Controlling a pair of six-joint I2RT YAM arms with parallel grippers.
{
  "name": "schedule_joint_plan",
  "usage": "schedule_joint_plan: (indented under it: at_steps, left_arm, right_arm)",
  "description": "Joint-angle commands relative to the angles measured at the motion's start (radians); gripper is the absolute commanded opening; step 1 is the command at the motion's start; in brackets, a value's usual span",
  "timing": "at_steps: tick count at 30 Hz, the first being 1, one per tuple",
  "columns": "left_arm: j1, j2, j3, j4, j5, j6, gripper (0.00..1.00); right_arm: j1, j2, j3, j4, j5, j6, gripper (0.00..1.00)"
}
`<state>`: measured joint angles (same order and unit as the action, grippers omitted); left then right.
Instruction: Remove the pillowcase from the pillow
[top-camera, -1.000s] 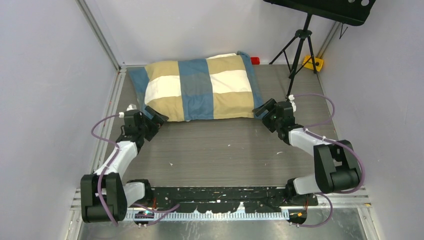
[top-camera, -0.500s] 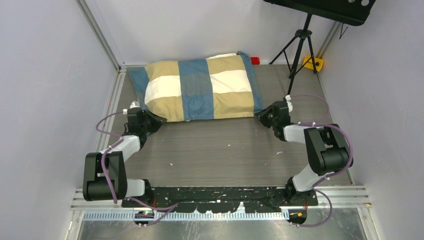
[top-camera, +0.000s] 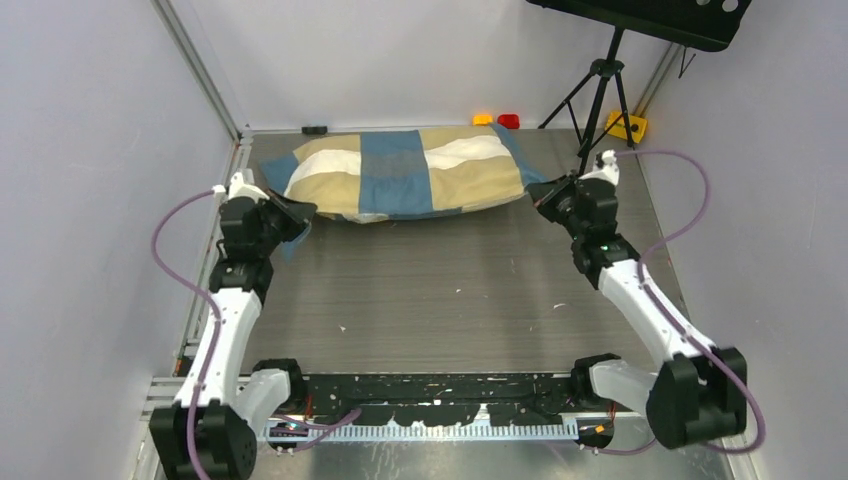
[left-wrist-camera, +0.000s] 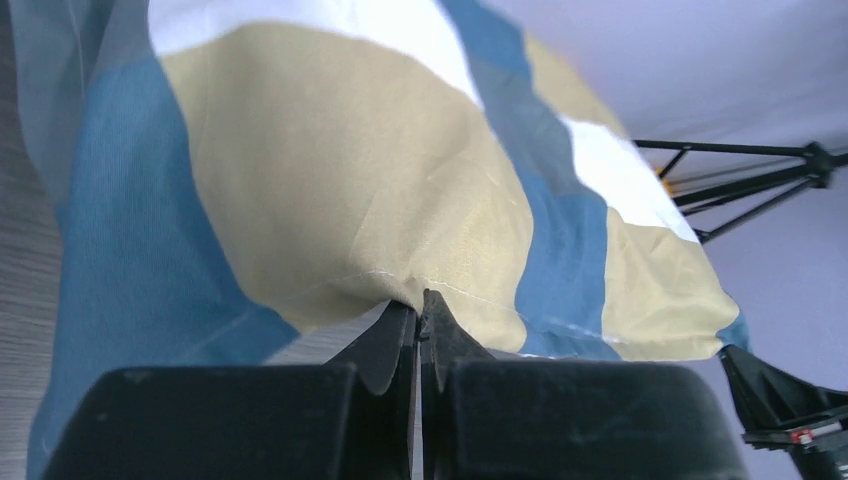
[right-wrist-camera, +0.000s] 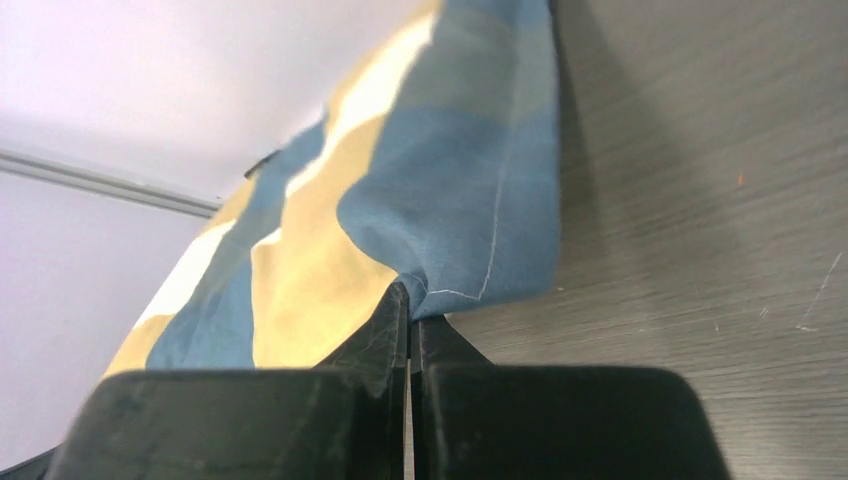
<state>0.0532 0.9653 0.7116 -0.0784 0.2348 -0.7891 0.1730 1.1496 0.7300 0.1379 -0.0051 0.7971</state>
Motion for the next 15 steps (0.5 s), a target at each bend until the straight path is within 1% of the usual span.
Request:
schedule_joint_plan:
  at_steps: [1,3,5,10,14,15]
  left_arm:
    - [-0.006,-0.148,0.142,-0.193,-0.009,0.065,0.00]
    - [-0.007,-0.192,0.207,-0.249,-0.010,0.076,0.00]
    - [-0.007,-0.223,0.291,-0.313,-0.007,0.081,0.00]
    - [-0.007,-0.265,0.507,-0.442,0.027,0.063,0.00]
    - [-0.007,-0.258,0.657,-0.538,0.037,0.011,0.00]
    - [-0.007,-0.239,0.698,-0.571,0.043,-0.013,0.00]
  right_arm:
    - [0.001,-0.152,0.171,-0.207,0.020,-0.104,0.00]
    - [0.000,-0.201,0.247,-0.286,0.019,-0.129,0.00]
    - [0.001,-0.246,0.330,-0.362,-0.021,-0.155,0.00]
    - [0.001,-0.301,0.554,-0.549,-0.037,-0.178,0.00]
    - [0.001,-0.292,0.768,-0.705,-0.001,-0.200,0.00]
    - [0.000,-0.267,0.823,-0.758,0.040,-0.213,0.00]
